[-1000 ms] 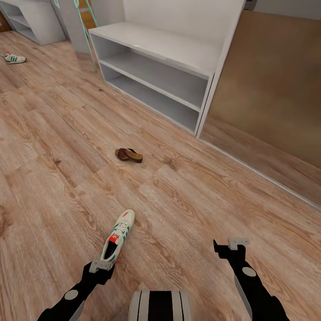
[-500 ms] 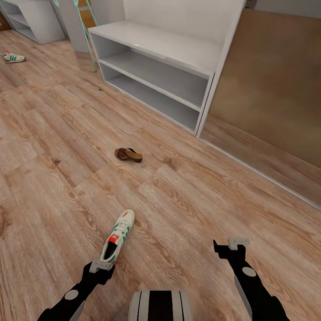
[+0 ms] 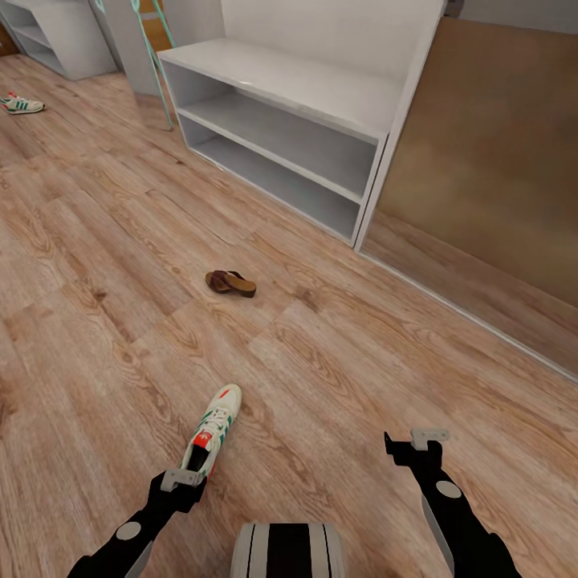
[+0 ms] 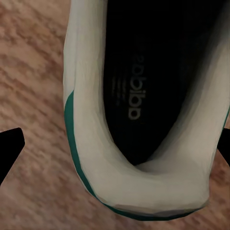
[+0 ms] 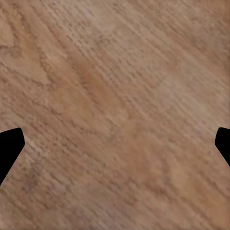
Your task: Pick up the two gym shoes and the two sandals from the corridor floor and place them onto the hallstand (shoe rack) in the corridor, making sure they are on the rack and not on the floor. Arrange them so the two gym shoes are next to each other and the two sandals are next to each other.
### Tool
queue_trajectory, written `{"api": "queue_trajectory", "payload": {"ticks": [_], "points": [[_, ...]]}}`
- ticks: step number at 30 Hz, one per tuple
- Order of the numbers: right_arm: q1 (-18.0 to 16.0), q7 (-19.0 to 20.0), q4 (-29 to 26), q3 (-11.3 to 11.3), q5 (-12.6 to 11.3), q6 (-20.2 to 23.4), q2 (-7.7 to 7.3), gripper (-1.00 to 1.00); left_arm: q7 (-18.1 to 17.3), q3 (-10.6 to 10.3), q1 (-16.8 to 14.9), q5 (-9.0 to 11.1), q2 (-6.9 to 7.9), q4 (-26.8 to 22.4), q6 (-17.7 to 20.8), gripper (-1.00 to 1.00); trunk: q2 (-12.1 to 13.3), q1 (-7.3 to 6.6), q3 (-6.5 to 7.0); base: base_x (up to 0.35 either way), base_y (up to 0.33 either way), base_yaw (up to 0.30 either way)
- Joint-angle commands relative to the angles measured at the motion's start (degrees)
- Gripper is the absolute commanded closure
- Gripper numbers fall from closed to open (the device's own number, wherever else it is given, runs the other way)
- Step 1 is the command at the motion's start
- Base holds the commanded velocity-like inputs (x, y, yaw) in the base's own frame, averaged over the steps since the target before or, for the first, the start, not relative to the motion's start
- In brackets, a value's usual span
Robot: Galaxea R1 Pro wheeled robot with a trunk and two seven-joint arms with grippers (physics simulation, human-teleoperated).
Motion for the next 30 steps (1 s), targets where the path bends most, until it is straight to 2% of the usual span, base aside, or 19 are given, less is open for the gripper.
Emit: {"api": "queue_trajectory", "payload": {"ticks": [1, 17, 18, 30], "points": [[0.0, 0.1, 0.0, -0.1, 0.6, -0.1, 0.03, -1.00, 0.1, -0.1, 0.0, -0.4, 0.03, 0.0, -0.2, -1.00, 0.0, -0.01, -0.03, 0.003, 0.000, 0.000], [0.0, 0.1, 0.0, -0.1, 0.6, -0.1, 0.03, -1.00, 0.1, 0.0, 0.0, -0.5, -0.06, 0.0, -0.2, -1.00, 0.0, -0.01, -0.03, 0.026, 0.000, 0.000], [0.0, 0.1, 0.0, -0.1, 0.6, -0.1, 0.03, -1.00, 0.1, 0.0, 0.0, -0.5, -0.08, 0.0, -0.2, 1.00, 0.0, -0.01, -0.03, 0.001, 0.000, 0.000], [0.0, 0.1, 0.0, -0.1, 0.6, -0.1, 0.03, -1.00, 0.1, 0.1, 0.0, -0.4, -0.06, 0.0, -0.1, 1.00, 0.0, -0.01, -0.03, 0.000, 0.000, 0.000]]}}
